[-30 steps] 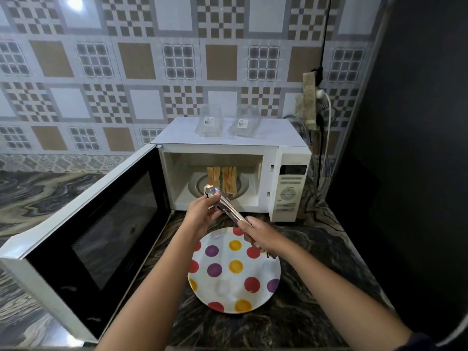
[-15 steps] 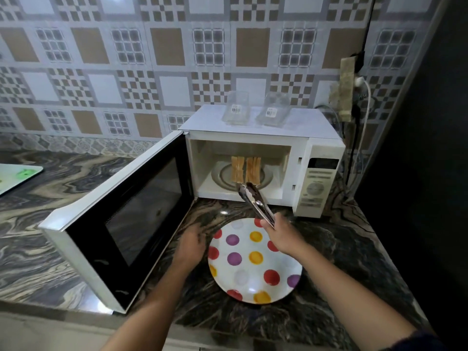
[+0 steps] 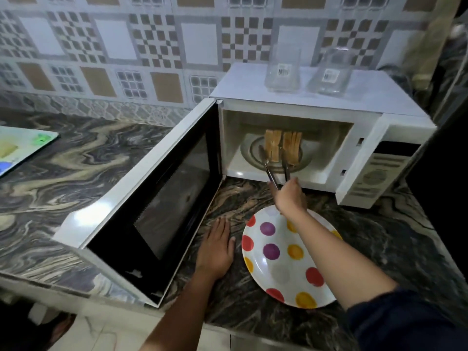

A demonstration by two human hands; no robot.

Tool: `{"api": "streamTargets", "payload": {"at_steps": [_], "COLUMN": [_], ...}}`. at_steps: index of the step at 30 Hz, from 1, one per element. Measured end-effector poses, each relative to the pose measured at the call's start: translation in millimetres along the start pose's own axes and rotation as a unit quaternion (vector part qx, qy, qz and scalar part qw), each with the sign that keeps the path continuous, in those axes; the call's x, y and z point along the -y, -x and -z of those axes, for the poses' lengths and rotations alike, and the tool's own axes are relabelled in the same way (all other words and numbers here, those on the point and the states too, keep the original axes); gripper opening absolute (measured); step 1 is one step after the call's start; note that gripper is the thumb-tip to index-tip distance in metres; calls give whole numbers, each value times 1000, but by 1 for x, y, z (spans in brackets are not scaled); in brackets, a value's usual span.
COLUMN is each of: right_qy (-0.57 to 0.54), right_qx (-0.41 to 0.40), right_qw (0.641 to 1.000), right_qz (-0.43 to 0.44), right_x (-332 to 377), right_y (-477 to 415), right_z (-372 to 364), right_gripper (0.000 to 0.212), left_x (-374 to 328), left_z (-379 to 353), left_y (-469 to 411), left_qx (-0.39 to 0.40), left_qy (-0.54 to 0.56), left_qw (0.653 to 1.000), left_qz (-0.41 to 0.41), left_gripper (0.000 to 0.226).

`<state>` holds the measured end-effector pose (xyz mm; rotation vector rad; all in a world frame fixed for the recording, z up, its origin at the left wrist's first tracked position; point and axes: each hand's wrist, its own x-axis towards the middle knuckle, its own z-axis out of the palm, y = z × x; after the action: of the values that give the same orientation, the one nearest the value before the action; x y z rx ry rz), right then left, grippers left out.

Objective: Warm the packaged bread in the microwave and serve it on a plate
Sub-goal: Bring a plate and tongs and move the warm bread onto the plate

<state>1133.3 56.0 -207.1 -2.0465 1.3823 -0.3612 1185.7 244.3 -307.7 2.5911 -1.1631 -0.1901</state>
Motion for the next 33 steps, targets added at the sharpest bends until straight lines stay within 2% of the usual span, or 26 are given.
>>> {"api": "streamTargets", "payload": {"at_steps": [3, 7, 12, 14, 17, 22, 26, 29, 33], "right_qy": [-20, 5, 33, 21, -17, 51, 65, 55, 23], "right_qx": [-9, -25, -28, -24, -9, 12, 3, -4, -16], "right_qw": [999, 999, 998, 998, 999, 998, 998, 998, 1000], "right_qz": [-28, -30, -38, -49, -50, -19, -14, -24, -15], "right_x": [12, 23, 33, 38, 46, 56, 60, 58, 49], "right_y": [-11, -23, -41, -51, -65, -82, -89, -84, -72], "right_z": [-6, -12, -18, -20, -21, -25, -29, -29, -26], "right_gripper": [56, 60, 56, 53, 55, 45, 39, 42, 45], "left_x": [0, 1, -4, -4, -4, -2, -3, -3, 1], "left_z": [0, -2, -4, -6, -6, -4, 0, -1, -9], "left_y": [-10, -25, -38, -40, -42, -42, -40, -40, -42], "left_qx": [7, 18, -7, -15, 3, 2, 10, 11, -10], "left_qy": [8, 23, 13, 15, 14, -7, 15, -1, 19], "left_qw": [1000, 1000, 1000, 1000, 1000, 1000, 1000, 1000, 1000], "left_qz": [-6, -10, -6, -9, -13, -6, -13, 9, -20], "left_gripper": [55, 55, 82, 84, 78, 52, 52, 56, 75]}}
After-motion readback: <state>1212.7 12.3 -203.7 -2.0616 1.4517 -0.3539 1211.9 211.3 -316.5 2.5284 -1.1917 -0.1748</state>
